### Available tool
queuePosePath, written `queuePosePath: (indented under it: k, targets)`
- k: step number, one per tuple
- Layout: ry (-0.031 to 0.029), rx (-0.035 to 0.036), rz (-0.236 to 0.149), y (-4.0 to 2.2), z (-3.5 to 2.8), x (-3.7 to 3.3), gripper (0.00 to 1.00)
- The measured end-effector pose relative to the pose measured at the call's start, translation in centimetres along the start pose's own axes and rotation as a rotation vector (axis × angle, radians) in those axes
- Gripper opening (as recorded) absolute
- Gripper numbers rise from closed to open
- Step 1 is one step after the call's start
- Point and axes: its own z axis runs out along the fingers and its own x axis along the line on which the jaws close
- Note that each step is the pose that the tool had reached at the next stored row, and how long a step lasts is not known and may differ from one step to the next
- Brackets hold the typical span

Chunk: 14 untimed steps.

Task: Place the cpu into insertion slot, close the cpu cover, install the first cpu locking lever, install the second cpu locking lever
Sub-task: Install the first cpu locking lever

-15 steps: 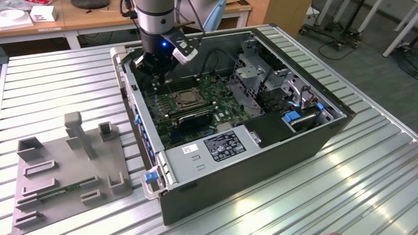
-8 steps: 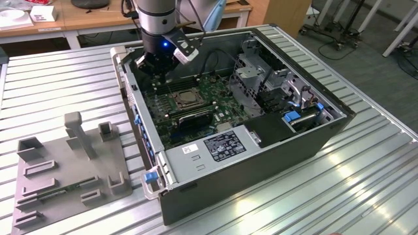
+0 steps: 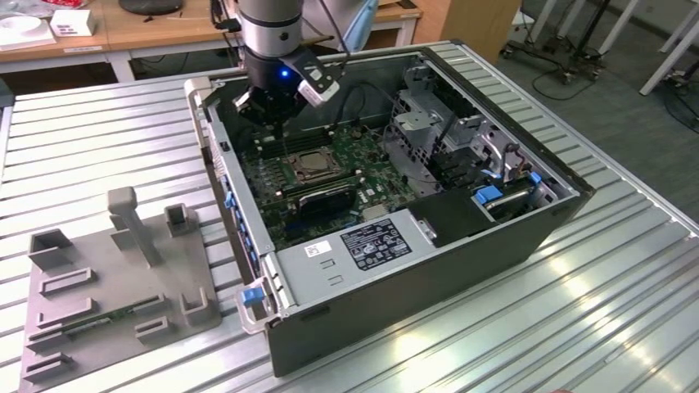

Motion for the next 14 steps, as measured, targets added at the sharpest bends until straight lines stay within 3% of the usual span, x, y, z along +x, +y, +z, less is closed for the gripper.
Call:
queuePosePath:
  k: [14]
  targets:
    - [-0.0004,-0.0048,0.0,-0.22,0.27,-1.96,0.11]
